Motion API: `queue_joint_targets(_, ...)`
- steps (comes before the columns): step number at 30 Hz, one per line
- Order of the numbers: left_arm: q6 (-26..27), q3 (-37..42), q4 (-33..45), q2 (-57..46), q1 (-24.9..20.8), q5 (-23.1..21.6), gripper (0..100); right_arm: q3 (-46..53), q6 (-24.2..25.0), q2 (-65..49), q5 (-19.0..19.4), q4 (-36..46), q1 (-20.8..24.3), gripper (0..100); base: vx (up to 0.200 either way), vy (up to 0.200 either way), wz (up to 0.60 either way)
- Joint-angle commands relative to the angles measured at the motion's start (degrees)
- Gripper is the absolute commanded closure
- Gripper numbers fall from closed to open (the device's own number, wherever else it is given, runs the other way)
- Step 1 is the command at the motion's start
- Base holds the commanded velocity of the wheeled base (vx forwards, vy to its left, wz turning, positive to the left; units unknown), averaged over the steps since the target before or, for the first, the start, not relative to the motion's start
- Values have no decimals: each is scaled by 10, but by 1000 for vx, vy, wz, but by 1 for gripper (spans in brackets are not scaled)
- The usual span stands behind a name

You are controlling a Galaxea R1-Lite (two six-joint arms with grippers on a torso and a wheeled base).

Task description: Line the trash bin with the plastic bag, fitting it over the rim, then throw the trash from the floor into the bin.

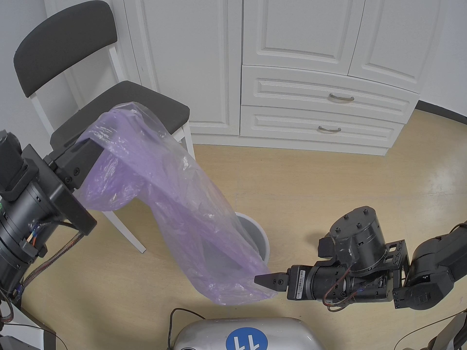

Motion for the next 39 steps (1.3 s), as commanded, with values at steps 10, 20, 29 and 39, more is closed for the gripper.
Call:
queue_joint_targets(10,4,0,0,-18,-5,1,100,58,10,141,-70,-302,15,0,0,0,0)
queue_joint_targets(20,3,-4,0,-12,-5,1,100,143,-56,117,-64,-384,61,0,0,0,0)
queue_joint_targets(29,1,-7,0,-10,-5,1,100,135,-62,139,-91,-425,71,0,0,0,0)
queue_joint_targets(39,4,-7,0,-11,-6,1,100,136,-122,194,-181,-587,72,0,0,0,0)
